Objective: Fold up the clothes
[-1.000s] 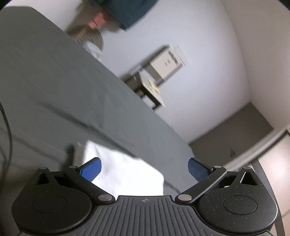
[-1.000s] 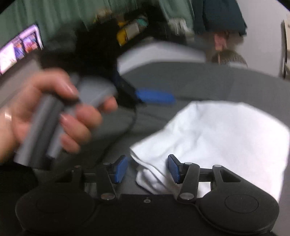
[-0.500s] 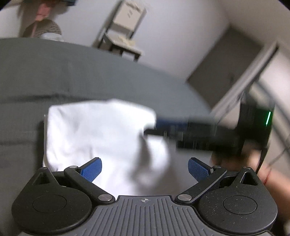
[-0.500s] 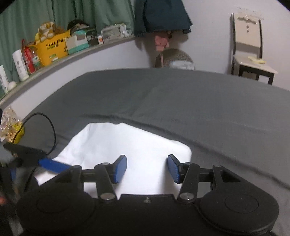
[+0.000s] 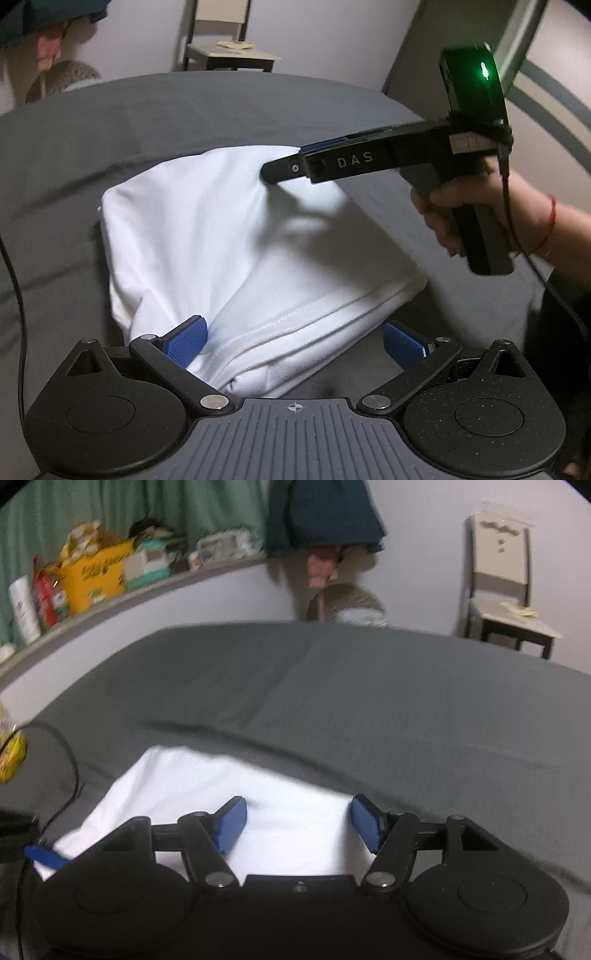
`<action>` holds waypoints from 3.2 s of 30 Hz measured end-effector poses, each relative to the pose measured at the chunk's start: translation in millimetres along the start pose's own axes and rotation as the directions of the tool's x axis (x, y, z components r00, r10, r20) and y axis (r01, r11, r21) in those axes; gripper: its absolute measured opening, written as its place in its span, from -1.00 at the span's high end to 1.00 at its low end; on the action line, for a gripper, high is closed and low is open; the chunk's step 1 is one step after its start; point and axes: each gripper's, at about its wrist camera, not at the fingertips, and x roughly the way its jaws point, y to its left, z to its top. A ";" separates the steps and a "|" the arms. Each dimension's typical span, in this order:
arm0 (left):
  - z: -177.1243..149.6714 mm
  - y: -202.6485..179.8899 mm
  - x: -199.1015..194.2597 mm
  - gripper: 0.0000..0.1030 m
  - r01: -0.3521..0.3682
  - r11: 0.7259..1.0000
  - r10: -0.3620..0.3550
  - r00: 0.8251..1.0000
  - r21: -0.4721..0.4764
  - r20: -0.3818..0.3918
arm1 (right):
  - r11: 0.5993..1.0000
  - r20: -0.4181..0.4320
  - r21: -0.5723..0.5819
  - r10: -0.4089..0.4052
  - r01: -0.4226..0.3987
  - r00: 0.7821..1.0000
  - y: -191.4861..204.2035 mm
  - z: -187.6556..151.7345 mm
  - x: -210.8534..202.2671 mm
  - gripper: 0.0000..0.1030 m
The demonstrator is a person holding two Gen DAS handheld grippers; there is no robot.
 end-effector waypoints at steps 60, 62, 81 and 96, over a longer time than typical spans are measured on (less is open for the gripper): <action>-9.0 95.4 73.5 -0.98 0.337 0.420 -0.248 0.936 -0.843 0.251 | 0.707 0.135 -0.705 0.072 0.045 0.988 135.9 -116.0 -33.8 -0.07; -6.0 91.0 78.3 -0.92 0.316 0.453 -0.240 0.944 -0.834 0.227 | 0.739 0.091 -0.673 0.111 -0.021 0.990 123.9 -110.7 -38.3 -0.19; 17.9 61.2 91.9 0.43 0.077 0.705 -0.073 0.997 -0.705 0.036 | 0.753 -0.070 0.552 0.470 -0.358 0.880 -219.5 -33.6 53.3 -0.63; 21.4 66.6 86.2 0.44 0.051 0.721 -0.051 0.998 -0.691 0.020 | 0.642 -0.171 0.587 0.694 -0.493 0.700 -198.6 -31.3 85.8 -0.56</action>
